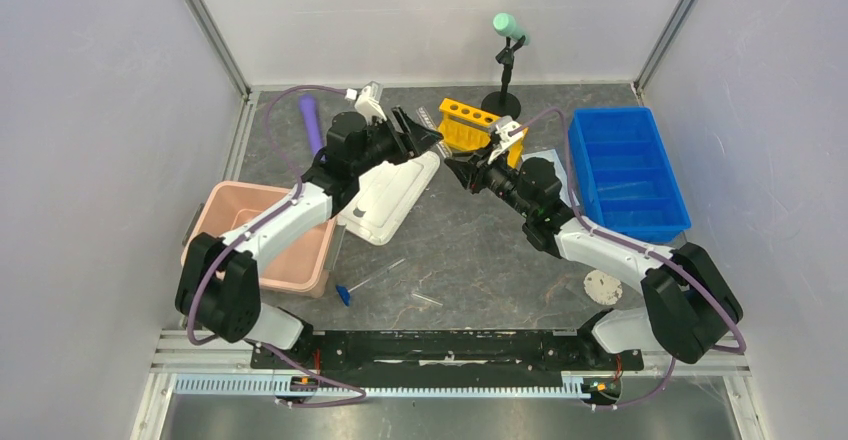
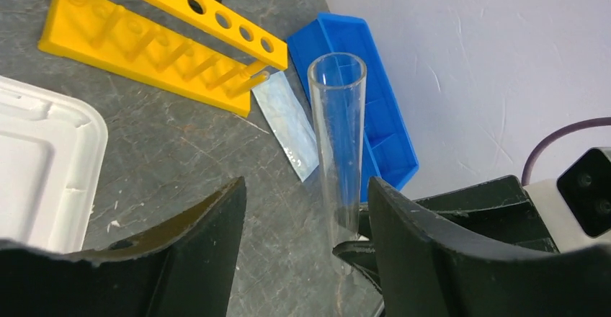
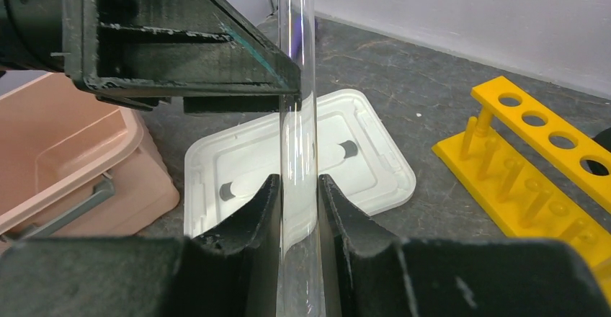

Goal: Organize the chemistry lab equipment

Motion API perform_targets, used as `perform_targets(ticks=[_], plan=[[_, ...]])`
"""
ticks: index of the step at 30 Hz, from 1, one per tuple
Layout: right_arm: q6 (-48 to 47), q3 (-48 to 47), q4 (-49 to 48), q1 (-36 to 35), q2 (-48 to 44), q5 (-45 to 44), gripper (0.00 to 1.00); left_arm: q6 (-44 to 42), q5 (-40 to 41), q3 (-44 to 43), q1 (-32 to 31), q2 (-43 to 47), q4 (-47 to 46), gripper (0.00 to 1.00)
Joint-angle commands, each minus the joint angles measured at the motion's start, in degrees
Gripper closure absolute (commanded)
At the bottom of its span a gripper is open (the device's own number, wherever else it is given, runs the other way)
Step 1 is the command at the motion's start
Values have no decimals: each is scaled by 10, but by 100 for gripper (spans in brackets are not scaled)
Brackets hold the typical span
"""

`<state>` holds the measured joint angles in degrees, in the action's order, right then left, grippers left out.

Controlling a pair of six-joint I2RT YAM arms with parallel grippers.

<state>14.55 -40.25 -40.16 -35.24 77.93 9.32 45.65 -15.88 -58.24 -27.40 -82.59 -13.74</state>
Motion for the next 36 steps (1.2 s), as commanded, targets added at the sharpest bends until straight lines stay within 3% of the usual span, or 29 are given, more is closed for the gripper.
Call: perform_targets(ticks=[1,6,13,16,23,30,36], plan=[[22,6,-47,-4,-16,20,77,14,-45,-6,-3,-10,-80,35],[29,13,-60,-5,-12,31,77,13,-76,-12,-4,-28,-109,43],[27,15,-56,-5,-1,33,76,11,-101,-16,-5,-37,-109,65],[23,6,-33,-5,4,45,73,-28,-94,-30,-8,-28,-67,74],[9,-39,83,0,-16,54,61,-165,-73,-77,-14,4,84,77],[64,-102,182,45,-48,104,60,-322,-49,-127,-42,18,228,78],[74,-182,242,56,-53,128,59,-412,-48,-144,-62,18,282,78]])
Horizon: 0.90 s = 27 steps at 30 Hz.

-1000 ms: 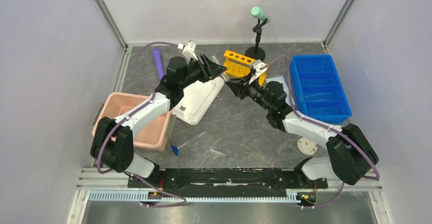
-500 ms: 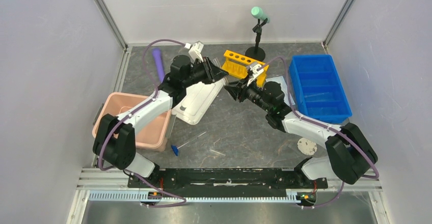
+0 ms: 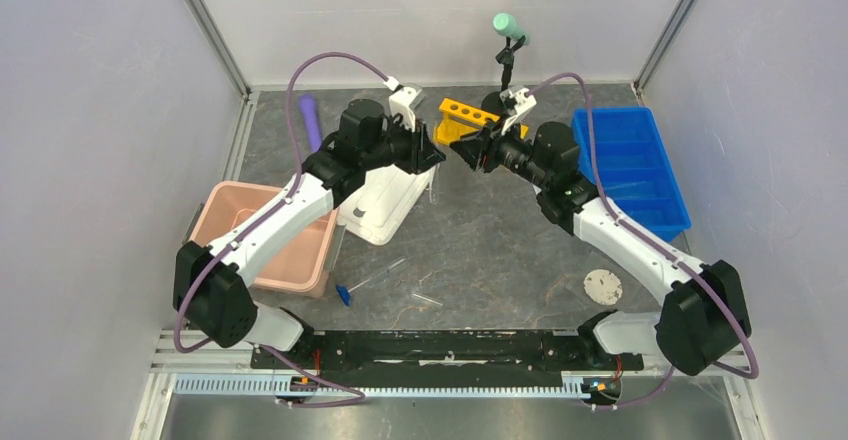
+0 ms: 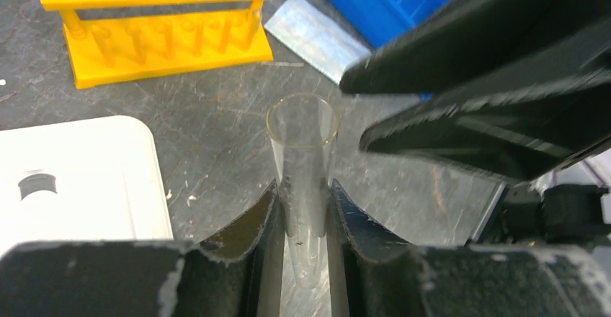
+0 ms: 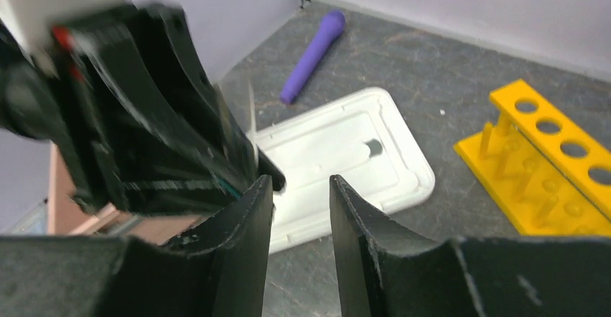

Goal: Organize the chemistry lab equipment

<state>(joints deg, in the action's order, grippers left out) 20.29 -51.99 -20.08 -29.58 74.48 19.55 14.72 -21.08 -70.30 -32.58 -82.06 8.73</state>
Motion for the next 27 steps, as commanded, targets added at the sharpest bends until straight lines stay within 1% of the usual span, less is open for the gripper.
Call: perform_targets(ticks=[1,5,7,13,20,23,27], plan=[[18,-77,51,-1,-16,25,60,-106,4,-24,-12,12,59,78],[22,-142,104,0,19,44,60,-114,8,-25,-23,14,65,78],[26,-158,114,-1,34,60,60,-118,9,-26,-25,12,72,77],[34,-169,109,-9,56,82,58,-123,8,-31,-33,6,83,77],[28,-176,123,-18,75,79,57,-124,7,-33,-35,2,83,77],[17,-189,145,-28,90,77,58,-124,8,-35,-35,-1,86,76],[5,-205,187,-37,108,48,59,-127,17,-38,-35,-5,95,76]])
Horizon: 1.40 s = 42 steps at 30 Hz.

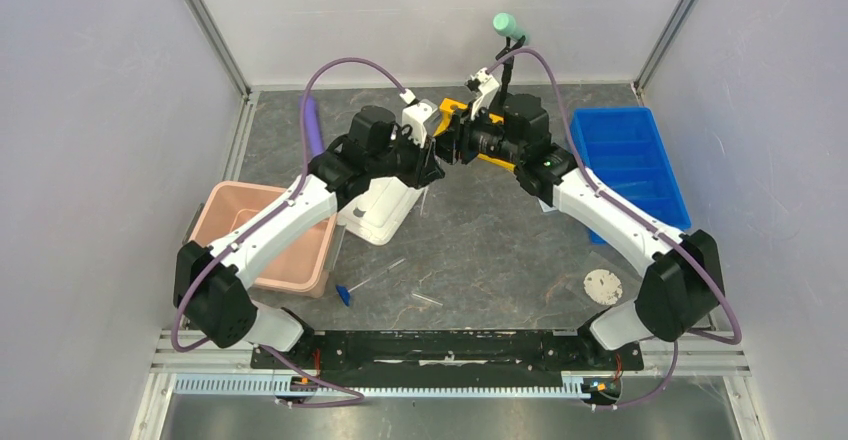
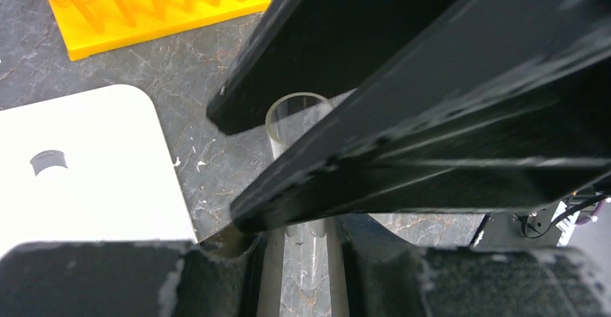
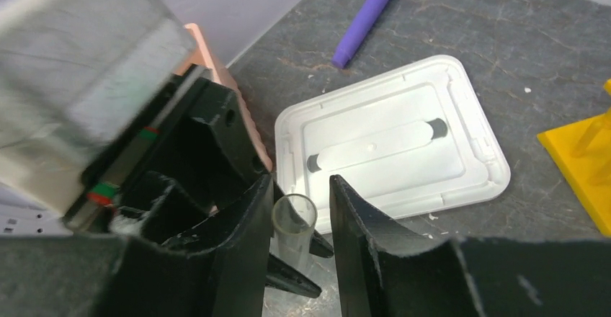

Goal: Organize the chemistry lab equipment

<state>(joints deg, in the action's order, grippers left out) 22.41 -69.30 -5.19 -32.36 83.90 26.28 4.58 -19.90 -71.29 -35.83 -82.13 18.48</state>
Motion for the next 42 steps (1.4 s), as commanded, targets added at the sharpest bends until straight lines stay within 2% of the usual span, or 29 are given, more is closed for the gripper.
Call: perform_targets(ticks=[1,5,9,13,20,27,28,29,30,38,42], plan=[[-15,-29,40,-9,14,-24,59,-25,7,-28,-3,-4,-2,76],[-11,-18,37,-11,14,-35,61,-26,12,-28,-4,-6,0,76],[-7,-4,16,-11,3,-37,74,-26,18,-31,-3,-8,5,75],[-6,5,-6,-11,-11,-49,76,-24,29,-36,-3,-9,17,71],[-24,31,-55,2,-34,-93,74,-7,72,-45,-3,-5,52,44],[-81,61,-99,41,-52,-149,76,18,66,-52,-3,12,105,20],[-91,61,-101,47,-54,-161,76,21,66,-51,-3,18,114,14],[-104,60,-101,50,-57,-175,76,26,68,-48,-3,25,119,3],[-117,60,-103,54,-60,-192,76,29,69,-45,-3,34,124,0],[-211,32,-100,72,-59,-332,77,55,106,15,-3,115,130,0],[-235,7,-99,92,-41,-371,77,67,126,47,-4,150,130,0]])
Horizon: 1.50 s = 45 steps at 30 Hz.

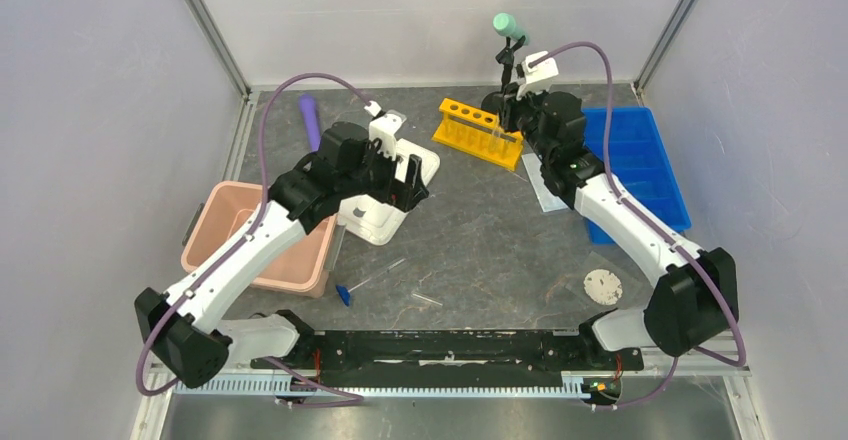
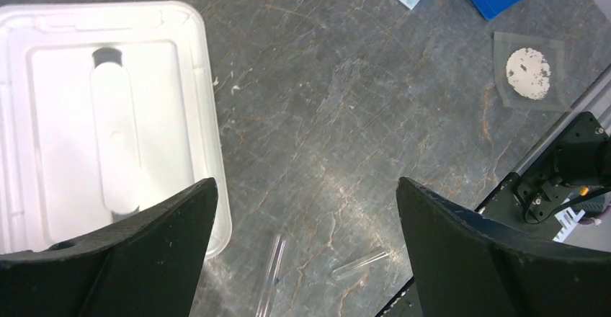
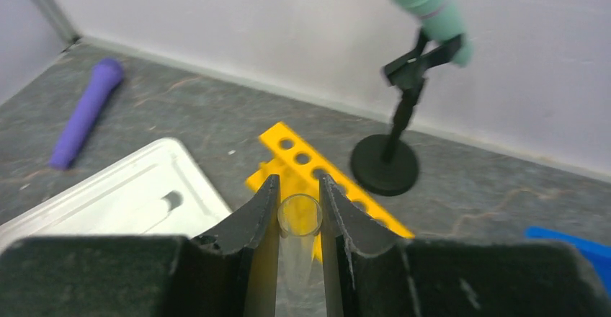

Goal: Organize the chemistry lab equipment

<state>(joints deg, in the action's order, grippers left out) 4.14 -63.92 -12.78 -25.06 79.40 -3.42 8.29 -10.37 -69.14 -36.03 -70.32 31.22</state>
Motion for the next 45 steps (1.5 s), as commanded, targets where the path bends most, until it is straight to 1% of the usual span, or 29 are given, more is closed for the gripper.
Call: perform_targets(ticks=[1,5,13,16,20,28,45], plan=[[-56,-52,-26,22,9,-77,77,30,32,33,-2,42,-1,0],[-63,-66,-44,35,30,-97,77,36,50,63,-2,71,-14,0],[-53,-77,-78,50,73,-114,77,40,49,64,-4,83,-14,0],[-48,-70,-92,53,81,-122,77,40,43,62,-5,83,-15,0],[-42,-55,-129,59,93,-112,77,39,43,63,-4,86,-14,0],[-42,-81,-120,67,134,-100,77,38,43,63,-4,86,-14,0],[-15,-94,-117,79,184,-76,77,37,44,64,-4,88,-14,0]])
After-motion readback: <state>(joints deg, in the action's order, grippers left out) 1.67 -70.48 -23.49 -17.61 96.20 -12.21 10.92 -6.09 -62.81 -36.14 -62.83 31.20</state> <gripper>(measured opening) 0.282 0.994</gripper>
